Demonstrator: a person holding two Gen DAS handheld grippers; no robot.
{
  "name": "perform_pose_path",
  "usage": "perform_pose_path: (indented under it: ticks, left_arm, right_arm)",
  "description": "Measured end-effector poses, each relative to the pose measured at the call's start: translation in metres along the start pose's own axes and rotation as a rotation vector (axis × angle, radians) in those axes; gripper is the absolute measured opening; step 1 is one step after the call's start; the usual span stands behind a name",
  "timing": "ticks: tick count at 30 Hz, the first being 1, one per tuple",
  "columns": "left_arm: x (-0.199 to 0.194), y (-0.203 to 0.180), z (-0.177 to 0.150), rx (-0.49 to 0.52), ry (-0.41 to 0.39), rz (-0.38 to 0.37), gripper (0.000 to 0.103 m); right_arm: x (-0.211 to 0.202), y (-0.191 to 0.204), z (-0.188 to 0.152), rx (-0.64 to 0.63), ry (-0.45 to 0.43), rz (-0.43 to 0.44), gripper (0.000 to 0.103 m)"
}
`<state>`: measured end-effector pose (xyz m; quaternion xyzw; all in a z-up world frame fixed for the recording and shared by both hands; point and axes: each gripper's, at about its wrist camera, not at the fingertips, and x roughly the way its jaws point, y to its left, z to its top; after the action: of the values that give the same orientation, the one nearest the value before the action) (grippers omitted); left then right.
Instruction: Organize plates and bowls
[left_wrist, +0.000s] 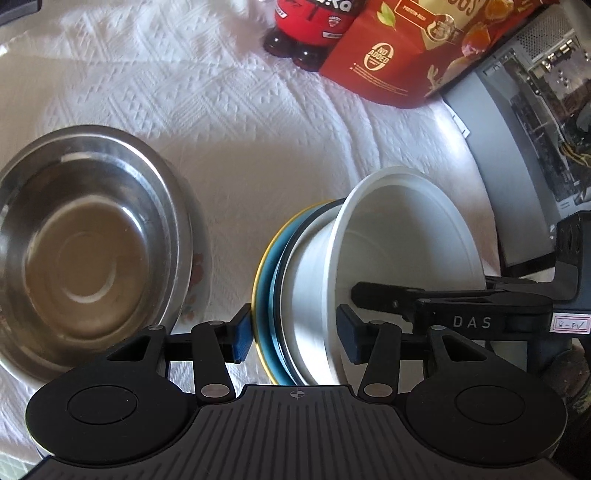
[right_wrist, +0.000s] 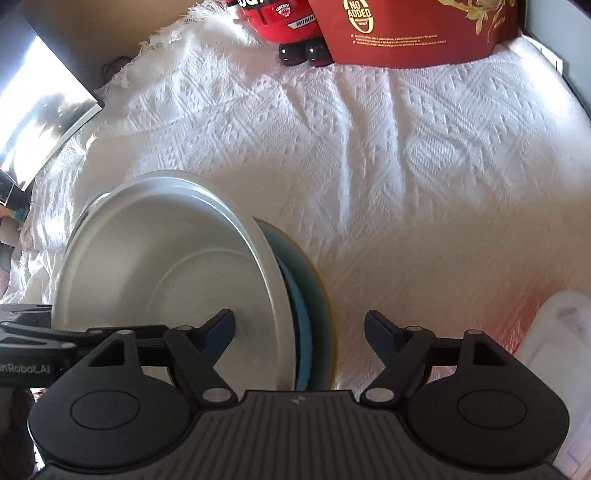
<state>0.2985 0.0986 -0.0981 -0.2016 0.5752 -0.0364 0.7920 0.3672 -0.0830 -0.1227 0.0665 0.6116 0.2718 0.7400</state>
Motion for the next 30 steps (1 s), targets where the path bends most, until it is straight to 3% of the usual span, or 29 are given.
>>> perform_pose_path:
  ticks: [6, 30]
  left_arm:
    - [0.0036, -0.0002, 0.0025, 0.009, 0.010, 0.022, 0.052]
    - [0.0037, 0.0012, 0.0017, 0.022, 0.004, 0.032, 0.052]
  right_arm:
    - [0.0050, 0.0054, -0.0071, -0.006, 0.018, 0.064, 0.077]
    - [0.0056, 0.0073, -0.0087, 0.002, 0.029, 0.059, 0.076]
